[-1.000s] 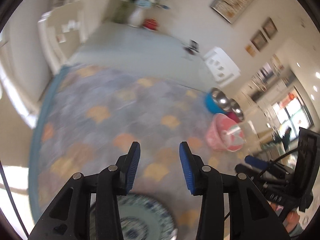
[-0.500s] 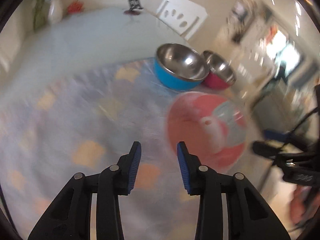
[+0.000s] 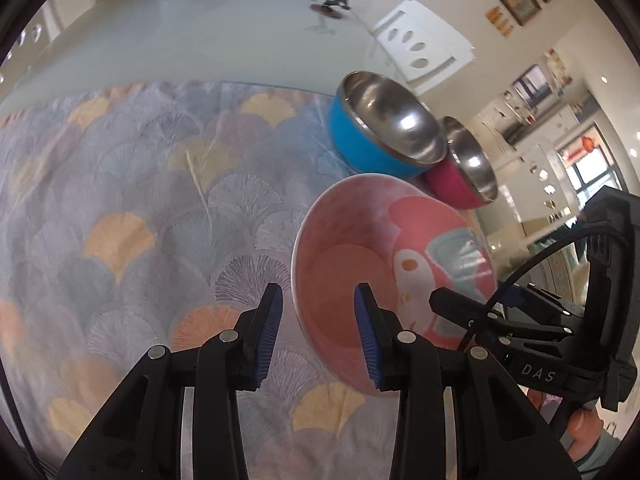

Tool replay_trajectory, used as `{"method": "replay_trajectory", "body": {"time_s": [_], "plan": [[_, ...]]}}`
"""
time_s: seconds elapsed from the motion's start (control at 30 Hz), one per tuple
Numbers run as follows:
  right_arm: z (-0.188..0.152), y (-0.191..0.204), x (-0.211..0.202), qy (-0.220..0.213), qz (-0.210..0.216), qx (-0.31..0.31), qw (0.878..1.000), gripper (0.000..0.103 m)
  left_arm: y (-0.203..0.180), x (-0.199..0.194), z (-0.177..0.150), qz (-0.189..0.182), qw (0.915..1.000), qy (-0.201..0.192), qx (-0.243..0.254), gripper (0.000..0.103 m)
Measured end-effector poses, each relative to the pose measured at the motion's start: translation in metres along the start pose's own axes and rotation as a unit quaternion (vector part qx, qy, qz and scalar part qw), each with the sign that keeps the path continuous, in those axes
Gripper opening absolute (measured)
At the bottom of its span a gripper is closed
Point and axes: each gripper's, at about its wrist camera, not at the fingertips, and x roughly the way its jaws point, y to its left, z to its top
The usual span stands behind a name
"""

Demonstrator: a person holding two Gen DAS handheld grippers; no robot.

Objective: Organize plates and bowls
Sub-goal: 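Move both grippers to the pink cartoon bowl and grip its rim, then lift the pink bowl with both grippers and carry it toward the plates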

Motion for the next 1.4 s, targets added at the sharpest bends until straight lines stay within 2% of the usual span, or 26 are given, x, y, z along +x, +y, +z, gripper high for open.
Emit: {"method": "replay_trajectory", "body": {"time_s": [0.1, 0.37, 0.53, 0.63, 0.77, 1.0, 1.2, 1.4], "plan": [[0.002, -0.002, 0.007, 0.005, 0.007, -0.011, 1.0, 0.066, 0.002, 0.007, 0.0, -0.001, 0.9998, 0.0, -0.022, 0.033], [0.006, -0.009, 0.019, 0.015, 0.028, -0.008, 0.999, 0.046, 0.007, 0.011, 0.001, -0.008, 0.999, -0.007, -0.043, 0.033], [0.006, -0.002, 0.021, 0.013, 0.034, -0.018, 0.999, 0.029, 0.007, 0.014, 0.0, -0.015, 0.9993, -0.005, -0.035, 0.02], [0.006, 0.006, 0.024, 0.014, 0.036, -0.03, 0.999, 0.017, 0.005, 0.012, -0.001, -0.014, 0.9996, -0.011, -0.02, 0.019], [0.002, 0.019, 0.022, 0.008, 0.024, -0.042, 0.999, 0.016, 0.003, 0.004, -0.006, -0.003, 0.9998, -0.018, -0.01, 0.019], [-0.012, 0.036, -0.003, 0.001, 0.026, -0.029, 0.999, 0.016, 0.003, -0.035, -0.025, -0.021, 0.9989, -0.036, -0.023, 0.019], [-0.035, 0.058, -0.052, -0.027, 0.026, -0.019, 0.999, 0.016, -0.009, -0.088, -0.05, -0.032, 0.9974, -0.062, -0.017, 0.019], [-0.077, 0.076, -0.101, -0.048, 0.02, -0.008, 0.999, 0.017, -0.02, -0.134, -0.084, -0.042, 0.996, -0.078, -0.009, 0.019]]}}
